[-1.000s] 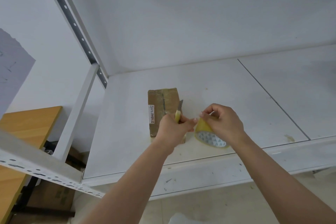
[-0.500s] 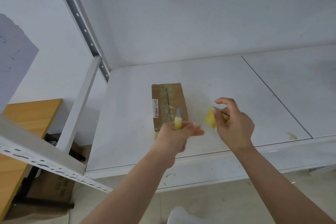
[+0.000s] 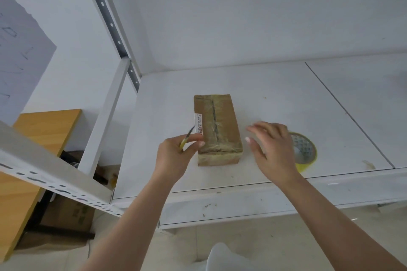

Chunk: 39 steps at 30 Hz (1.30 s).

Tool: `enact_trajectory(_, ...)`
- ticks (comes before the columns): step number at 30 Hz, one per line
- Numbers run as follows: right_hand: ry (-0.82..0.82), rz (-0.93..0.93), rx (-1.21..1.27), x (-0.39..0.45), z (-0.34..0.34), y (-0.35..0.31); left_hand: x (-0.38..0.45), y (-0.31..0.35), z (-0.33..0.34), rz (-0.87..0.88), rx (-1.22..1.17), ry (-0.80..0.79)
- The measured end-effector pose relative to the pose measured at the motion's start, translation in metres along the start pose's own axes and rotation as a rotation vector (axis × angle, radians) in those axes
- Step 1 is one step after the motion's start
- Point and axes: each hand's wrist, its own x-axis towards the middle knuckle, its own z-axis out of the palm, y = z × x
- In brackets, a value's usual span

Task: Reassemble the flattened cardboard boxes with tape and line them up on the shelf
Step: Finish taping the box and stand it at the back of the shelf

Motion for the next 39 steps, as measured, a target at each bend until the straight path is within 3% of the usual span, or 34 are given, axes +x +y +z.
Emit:
enact_trajectory(2,-0.156,-0.108,0.099,0.017,0.006,-0.015,0.004,0.002,0.007,0.032,0.033,-0.064)
enact_trajectory(5,-0.468,-0.063,0.042,0.024,0.026,-0.019,0.006,-0.002,0.012,0.11,0.188,-0.134)
enact_trajectory(7,-0.53,-0.049,0.026,0.02,0.032,-0.015,0.005,-0.008,0.012,0.136,0.232,-0.148)
enact_trajectory(14,-0.618,-0.167,-0.073,0.023,0.029,-0.007,0.004,-0.022,0.012,0.214,0.234,-0.182)
enact_trajectory(18,-0.569,-0.235,-0.037,0.018,0.03,-0.003,0.005,-0.028,0.011,0.26,0.286,-0.206)
enact_trajectory(24,-0.573,-0.105,0.223,0.013,0.033,-0.008,0.004,-0.027,0.014,0.283,0.208,-0.228)
enact_trajectory(27,-0.58,-0.022,0.35,0.014,0.025,-0.01,-0.002,-0.025,0.005,0.221,-0.024,-0.247)
enact_trajectory(31,-0.547,0.077,0.587,0.02,0.0,-0.017,-0.003,-0.014,-0.015,0.188,-0.294,-0.025)
enact_trajectory(33,-0.571,0.068,0.652,0.022,-0.009,-0.027,-0.002,-0.001,-0.015,0.21,-0.365,0.005)
enact_trajectory(39,-0.581,0.103,0.698,0.025,-0.018,-0.04,-0.011,0.024,-0.007,0.332,-0.293,-0.028)
